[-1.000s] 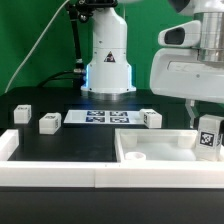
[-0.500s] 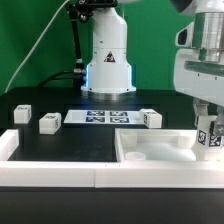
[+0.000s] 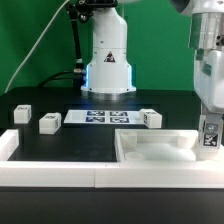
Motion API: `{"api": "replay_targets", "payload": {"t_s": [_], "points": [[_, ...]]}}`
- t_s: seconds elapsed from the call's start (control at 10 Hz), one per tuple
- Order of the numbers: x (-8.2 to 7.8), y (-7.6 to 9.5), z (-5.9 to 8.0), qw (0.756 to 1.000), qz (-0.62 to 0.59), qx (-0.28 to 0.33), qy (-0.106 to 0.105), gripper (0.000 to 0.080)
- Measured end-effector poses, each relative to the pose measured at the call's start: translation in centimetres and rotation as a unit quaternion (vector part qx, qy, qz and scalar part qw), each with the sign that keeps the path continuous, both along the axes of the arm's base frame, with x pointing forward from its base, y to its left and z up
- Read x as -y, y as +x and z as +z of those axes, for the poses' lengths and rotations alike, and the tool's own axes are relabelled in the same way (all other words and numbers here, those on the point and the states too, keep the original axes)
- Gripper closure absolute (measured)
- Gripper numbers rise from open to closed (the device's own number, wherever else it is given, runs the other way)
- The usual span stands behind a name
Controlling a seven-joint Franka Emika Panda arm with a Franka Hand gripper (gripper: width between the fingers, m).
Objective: Assemble one leg
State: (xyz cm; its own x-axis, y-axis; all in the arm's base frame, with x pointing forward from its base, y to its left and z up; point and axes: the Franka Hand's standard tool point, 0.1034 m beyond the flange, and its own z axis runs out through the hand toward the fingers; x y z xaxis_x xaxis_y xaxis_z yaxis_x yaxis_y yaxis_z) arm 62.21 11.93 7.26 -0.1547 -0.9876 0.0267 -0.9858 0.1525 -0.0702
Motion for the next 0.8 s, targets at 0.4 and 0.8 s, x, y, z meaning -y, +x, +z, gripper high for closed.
{"api": "replay_targets", "payload": {"t_s": [0.4,0.8], "points": [[-0.24,-0.01,0.0,0.992,0.128,-0.004,-0.009,0.0164],[-0.39,0.07,0.06,0.928,0.372,-0.012,-0.026,0.0151]]}}
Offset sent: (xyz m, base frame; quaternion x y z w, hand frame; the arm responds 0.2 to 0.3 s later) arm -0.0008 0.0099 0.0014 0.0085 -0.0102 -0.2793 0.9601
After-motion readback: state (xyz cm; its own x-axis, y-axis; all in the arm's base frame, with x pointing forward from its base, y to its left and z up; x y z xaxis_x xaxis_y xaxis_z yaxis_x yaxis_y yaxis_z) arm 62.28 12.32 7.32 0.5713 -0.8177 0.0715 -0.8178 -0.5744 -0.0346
